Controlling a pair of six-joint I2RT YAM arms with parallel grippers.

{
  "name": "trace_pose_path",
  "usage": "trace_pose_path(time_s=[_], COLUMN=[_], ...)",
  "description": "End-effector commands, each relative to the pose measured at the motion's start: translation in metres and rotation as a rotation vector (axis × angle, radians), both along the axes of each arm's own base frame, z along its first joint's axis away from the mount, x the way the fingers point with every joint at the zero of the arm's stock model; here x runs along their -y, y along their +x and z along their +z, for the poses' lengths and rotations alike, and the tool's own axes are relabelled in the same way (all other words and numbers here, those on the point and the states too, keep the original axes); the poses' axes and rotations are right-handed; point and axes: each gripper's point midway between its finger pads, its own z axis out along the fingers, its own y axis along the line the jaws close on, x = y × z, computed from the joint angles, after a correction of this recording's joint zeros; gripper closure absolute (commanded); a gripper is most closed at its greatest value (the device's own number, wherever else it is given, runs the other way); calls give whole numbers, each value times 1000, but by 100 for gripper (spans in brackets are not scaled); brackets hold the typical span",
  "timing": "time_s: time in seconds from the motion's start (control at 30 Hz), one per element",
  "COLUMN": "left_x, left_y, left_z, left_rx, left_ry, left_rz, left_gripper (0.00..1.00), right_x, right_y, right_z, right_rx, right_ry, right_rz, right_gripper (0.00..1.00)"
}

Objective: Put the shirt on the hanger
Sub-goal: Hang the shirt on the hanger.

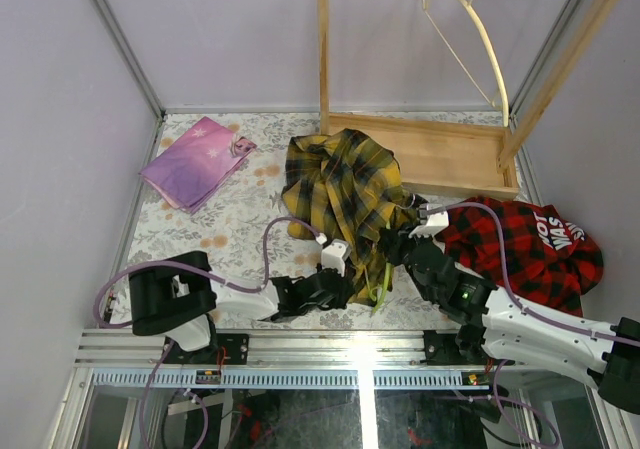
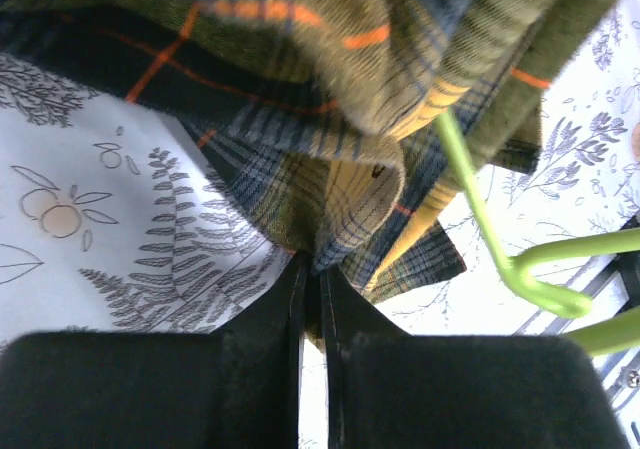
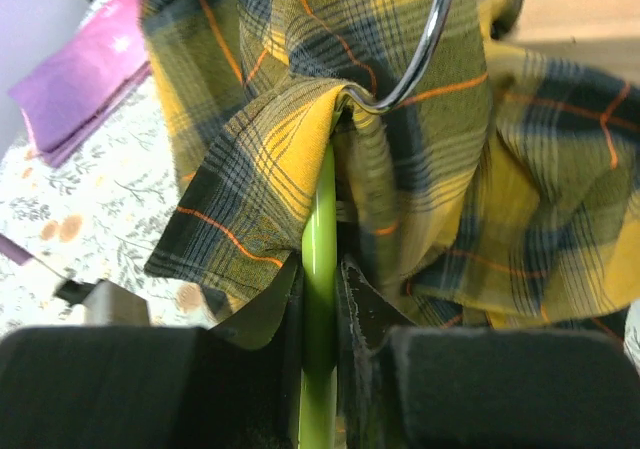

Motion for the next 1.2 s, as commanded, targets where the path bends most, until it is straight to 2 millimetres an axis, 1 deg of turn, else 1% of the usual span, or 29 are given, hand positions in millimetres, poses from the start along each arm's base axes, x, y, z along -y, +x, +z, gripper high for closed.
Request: trace_pose_path(time_s=[0.0, 0.03, 0.07, 0.17, 0.23, 0.27, 0.47, 0.57, 0.63, 0.67, 0.77, 0.83, 0.93, 0.97, 1.03, 1.1, 1.17], left_x=[-24, -23, -23, -23, -23, -23, -24, -24, -25, -26, -26, -26, -24, -24, -22, -21, -20], left_y=[-30, -32, -33, -35, -35, -35, -35, -35, -36, -36, -35, -36, -35, -35, -35, -35, -35], left_z=[-47, -50, -53, -57, -59, -60, -62, -63, -64, -64, -65, -65, -64, -64, -63, -64, -63], left_rx=[-129, -140, -150, -162, -165, -166, -166, -166, -168, -167, -169, -170, -168, -167, -165, -165, -166], left_ry=[130, 131, 131, 133, 136, 138, 145, 145, 149, 152, 152, 154, 152, 153, 155, 157, 156], left_rz=[-21, -20, -18, -16, -15, -16, -17, -15, -15, -14, -11, -11, -13, -14, -20, -23, -27], left_gripper=[100, 100, 100, 100, 100, 100, 100, 100, 100, 100, 100, 100, 100, 100, 100, 100, 100], right_x=[-2, -2, -3, -5, -4, -2, 3, 2, 6, 13, 55, 80, 98, 102, 105, 103, 95], right_y=[5, 4, 2, -5, -10, -12, -24, -29, -29, -27, -25, -35, -47, -51, -56, -59, -59], right_z=[24, 18, 15, 9, 9, 10, 20, 19, 17, 15, 4, -7, -17, -21, -30, -43, -53], right_rx=[22, 11, 3, -8, -8, -4, 24, 24, -1, -28, -158, -253, -343, -369, -404, -436, -472], right_ry=[203, 189, 181, 183, 191, 195, 195, 171, 139, 127, 49, -35, -77, -95, -115, -139, -155], right_rz=[-54, -47, -36, 11, 31, 40, 97, 133, 118, 73, -157, -254, -329, -342, -345, -334, -299], right_gripper=[100, 98, 93, 70, 59, 55, 42, 42, 43, 44, 45, 47, 56, 60, 61, 61, 57])
